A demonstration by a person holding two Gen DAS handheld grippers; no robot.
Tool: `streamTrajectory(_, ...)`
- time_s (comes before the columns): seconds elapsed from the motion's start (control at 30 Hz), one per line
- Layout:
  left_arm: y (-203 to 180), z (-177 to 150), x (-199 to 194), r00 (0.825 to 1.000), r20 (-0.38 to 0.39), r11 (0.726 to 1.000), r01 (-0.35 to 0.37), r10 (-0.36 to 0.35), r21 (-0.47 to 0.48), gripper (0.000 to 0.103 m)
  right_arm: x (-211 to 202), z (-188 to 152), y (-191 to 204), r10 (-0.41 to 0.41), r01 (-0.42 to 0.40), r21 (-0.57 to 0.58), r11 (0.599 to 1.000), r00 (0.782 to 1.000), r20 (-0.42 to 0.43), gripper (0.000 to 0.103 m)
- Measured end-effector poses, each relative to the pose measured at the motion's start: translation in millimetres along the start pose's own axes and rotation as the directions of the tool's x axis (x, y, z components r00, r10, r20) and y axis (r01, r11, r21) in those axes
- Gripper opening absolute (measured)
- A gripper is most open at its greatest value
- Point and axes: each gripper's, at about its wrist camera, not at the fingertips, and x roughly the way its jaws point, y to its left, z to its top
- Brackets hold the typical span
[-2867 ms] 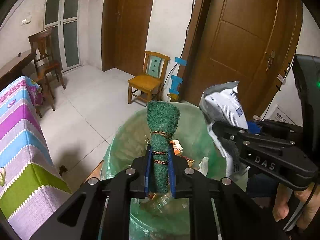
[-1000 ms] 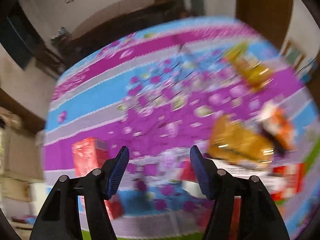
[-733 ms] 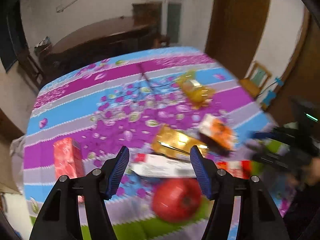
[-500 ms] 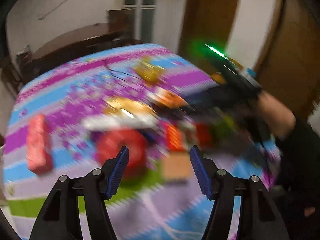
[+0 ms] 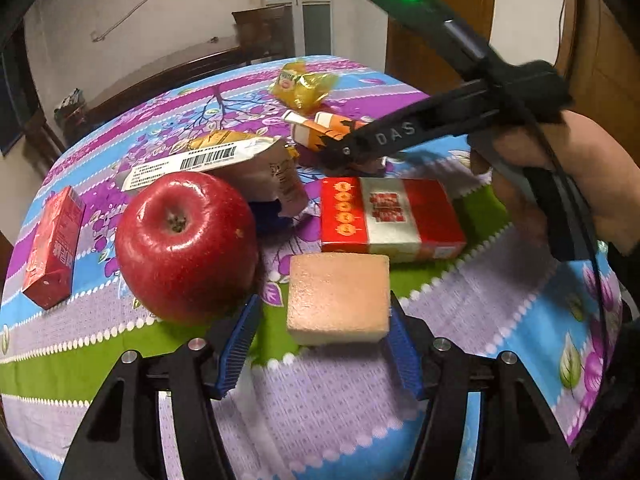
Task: Collect trash
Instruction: 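Grasp the beige sponge block with the left tool while the right tool grasps the orange paper cup, then carry the sponge block and orange paper cup over the green bin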
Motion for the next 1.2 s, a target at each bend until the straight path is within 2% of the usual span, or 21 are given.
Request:
streamTrajectory(0.1,-3,-1,4,1.0,-0.013,1.0,0.018,-0.018,0.008,0.045,-4,-2,3,-0.022,0.022,-0.01,1.0,0.999,0.024,0.044)
streamTrajectory(0.23,-8,-3,3,1.0,0.013,1.0,0.001,-0.001,0.01,0.042,-12,-5,7,-0.049,0.051,-0.02,0.999,0.997,0.064,0.031)
streamTrajectory(0.33,-7,-11,-11,0.999,0.049,1.0,0.002,-0.001,-0.017,0.042,-25,-11,9,-0.069,0.071,-0.013,0.997,0.991,0.115,0.03)
streamTrajectory(0.43,-1,-19,-38,0.992,0.118,0.998,-0.033,0.039,-0.051,0.042,-53,-23,17,-0.084,0.087,-0.008,0.996,0.978,0.189,0.03)
streamTrajectory(0.47,3,-21,-49,0.987,0.146,0.996,-0.053,0.063,-0.073,0.042,-64,-28,21,-0.09,0.094,-0.007,0.996,0.972,0.216,0.03)
streamTrajectory(0.6,21,-26,-92,0.949,0.26,0.97,-0.124,0.177,-0.207,0.041,-110,-60,46,-0.105,0.11,0.005,0.994,0.937,0.334,0.03)
streamTrajectory(0.7,29,-27,-114,0.911,0.32,0.939,-0.162,0.261,-0.305,0.041,-133,-80,65,-0.121,0.124,0.017,0.992,0.911,0.393,0.03)
streamTrajectory(0.77,27,-24,-122,0.893,0.339,0.924,-0.179,0.297,-0.337,0.041,-150,-94,81,-0.145,0.151,0.022,0.988,0.886,0.44,0.03)
streamTrajectory(0.87,20,-21,-137,0.856,0.37,0.902,-0.219,0.361,-0.372,0.041,-168,-111,102,-0.183,0.197,0.025,0.98,0.846,0.501,0.031)
streamTrajectory(0.93,8,-23,-148,0.838,0.4,0.902,-0.223,0.371,-0.369,0.041,-176,-118,110,-0.212,0.228,0.038,0.973,0.815,0.54,0.032)
streamTrajectory(0.97,1,-25,-154,0.831,0.413,0.905,-0.227,0.373,-0.36,0.041,-178,-120,111,-0.212,0.225,0.045,0.973,0.809,0.548,0.032)
streamTrajectory(1.2,-27,-30,-174,0.835,0.434,0.924,-0.206,0.337,-0.322,0.041,-189,-125,113,-0.223,0.224,0.07,0.972,0.794,0.565,0.033)
